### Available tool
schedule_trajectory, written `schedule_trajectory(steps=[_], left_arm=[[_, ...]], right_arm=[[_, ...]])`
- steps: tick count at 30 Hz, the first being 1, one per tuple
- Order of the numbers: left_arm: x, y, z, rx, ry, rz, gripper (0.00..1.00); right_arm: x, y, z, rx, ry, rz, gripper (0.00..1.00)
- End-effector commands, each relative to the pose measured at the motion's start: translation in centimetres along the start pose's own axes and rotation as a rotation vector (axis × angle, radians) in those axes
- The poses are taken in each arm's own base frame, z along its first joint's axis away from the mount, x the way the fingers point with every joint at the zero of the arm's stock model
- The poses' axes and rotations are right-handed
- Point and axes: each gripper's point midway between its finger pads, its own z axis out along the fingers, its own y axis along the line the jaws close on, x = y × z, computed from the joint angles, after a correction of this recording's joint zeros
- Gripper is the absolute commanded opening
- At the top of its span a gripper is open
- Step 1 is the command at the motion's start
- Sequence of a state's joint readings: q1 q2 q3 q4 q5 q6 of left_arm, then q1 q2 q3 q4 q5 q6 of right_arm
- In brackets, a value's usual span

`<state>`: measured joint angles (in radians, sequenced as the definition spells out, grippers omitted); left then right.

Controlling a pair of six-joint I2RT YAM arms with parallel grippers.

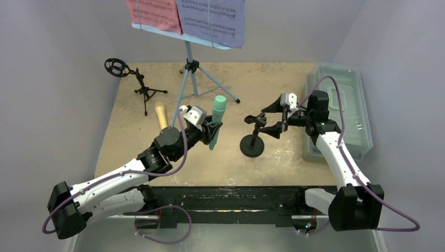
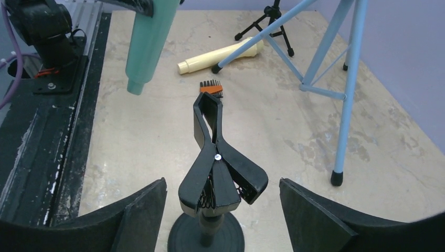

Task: Pack up the instrument practice props
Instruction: Remove the microphone from the microphone stand, then place the microphone at the center of the board.

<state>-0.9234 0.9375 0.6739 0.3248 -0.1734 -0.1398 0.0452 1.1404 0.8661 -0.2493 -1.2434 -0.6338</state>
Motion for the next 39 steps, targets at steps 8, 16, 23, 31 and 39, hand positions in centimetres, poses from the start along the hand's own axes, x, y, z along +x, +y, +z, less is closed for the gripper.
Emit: schedule_trajectory(steps=[8, 16, 23, 31, 39], left_arm=[[5.3, 7.4, -5.2, -0.413, 0.111, -0.089, 0.0], [7.1, 11.4, -8.5, -0.657, 0.155, -0.079, 0.0], [7.7, 15.4, -10.5, -0.827, 0.152, -0.116, 0.0], [7.1, 18.6, -12.2, -0.994, 0.082, -0.161, 0.0], [7.9, 20.7, -13.9, -1.154, 0.111, -0.145, 0.0]], right_arm=[[-0.8, -0.9, -0.4, 0.057, 0.024, -0.042, 0.97], [-0.4, -1.1, -0.5, 0.075, 0.039, -0.032, 0.99], [-0.1, -1.3, -0.5, 0.082, 0.047, -0.027, 0.99], [0.1, -1.3, -0.5, 0.086, 0.049, -0.02, 0.99], [0.2, -1.4, -0.6, 0.089, 0.052, -0.017, 0.99]])
